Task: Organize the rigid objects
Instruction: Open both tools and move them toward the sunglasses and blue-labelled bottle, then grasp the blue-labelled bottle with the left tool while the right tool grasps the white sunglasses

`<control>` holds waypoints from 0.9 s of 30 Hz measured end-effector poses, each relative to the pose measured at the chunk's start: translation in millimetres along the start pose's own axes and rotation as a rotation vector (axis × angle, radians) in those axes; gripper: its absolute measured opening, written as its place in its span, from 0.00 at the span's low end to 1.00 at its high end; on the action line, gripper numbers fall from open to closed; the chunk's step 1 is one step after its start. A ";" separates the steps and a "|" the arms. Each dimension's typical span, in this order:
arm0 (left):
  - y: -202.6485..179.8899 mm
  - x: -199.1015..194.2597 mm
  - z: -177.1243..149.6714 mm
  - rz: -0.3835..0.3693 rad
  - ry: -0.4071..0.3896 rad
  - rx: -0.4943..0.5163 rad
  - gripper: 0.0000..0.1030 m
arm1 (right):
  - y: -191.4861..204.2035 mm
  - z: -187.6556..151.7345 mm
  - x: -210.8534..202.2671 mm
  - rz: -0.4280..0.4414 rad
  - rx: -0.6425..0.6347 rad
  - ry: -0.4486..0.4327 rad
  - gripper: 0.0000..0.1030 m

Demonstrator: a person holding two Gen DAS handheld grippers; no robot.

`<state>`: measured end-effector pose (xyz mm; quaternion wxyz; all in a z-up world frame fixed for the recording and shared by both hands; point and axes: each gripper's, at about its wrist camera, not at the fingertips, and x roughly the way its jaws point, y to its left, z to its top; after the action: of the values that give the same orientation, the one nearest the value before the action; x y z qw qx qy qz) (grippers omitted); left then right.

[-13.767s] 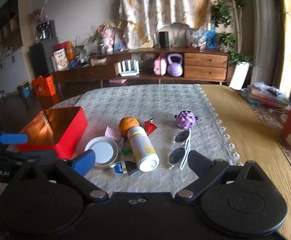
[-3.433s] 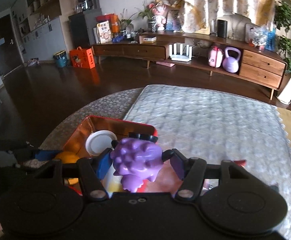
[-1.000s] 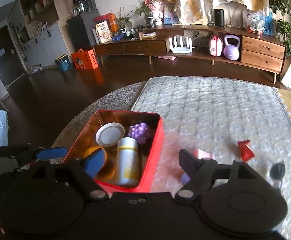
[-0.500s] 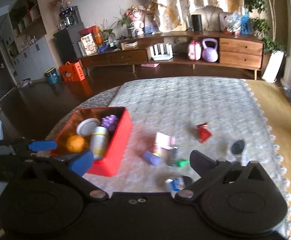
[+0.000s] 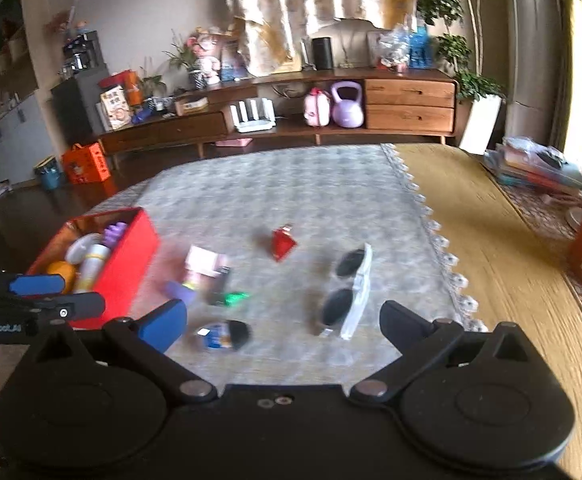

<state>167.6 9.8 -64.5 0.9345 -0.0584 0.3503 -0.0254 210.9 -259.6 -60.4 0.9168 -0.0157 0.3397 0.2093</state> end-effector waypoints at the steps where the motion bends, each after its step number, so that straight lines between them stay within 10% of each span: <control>1: -5.7 5.4 -0.8 -0.001 0.005 0.011 0.83 | -4.9 -1.7 3.8 -0.007 0.003 0.003 1.00; 27: -49.1 111.7 -28.5 0.008 0.112 0.114 0.82 | -31.9 -18.7 115.2 -0.036 -0.038 0.083 0.70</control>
<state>232.6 -51.4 -152.4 0.9153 -0.0021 0.4003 -0.0447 290.6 -248.9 -150.9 0.9051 -0.0480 0.3731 0.1982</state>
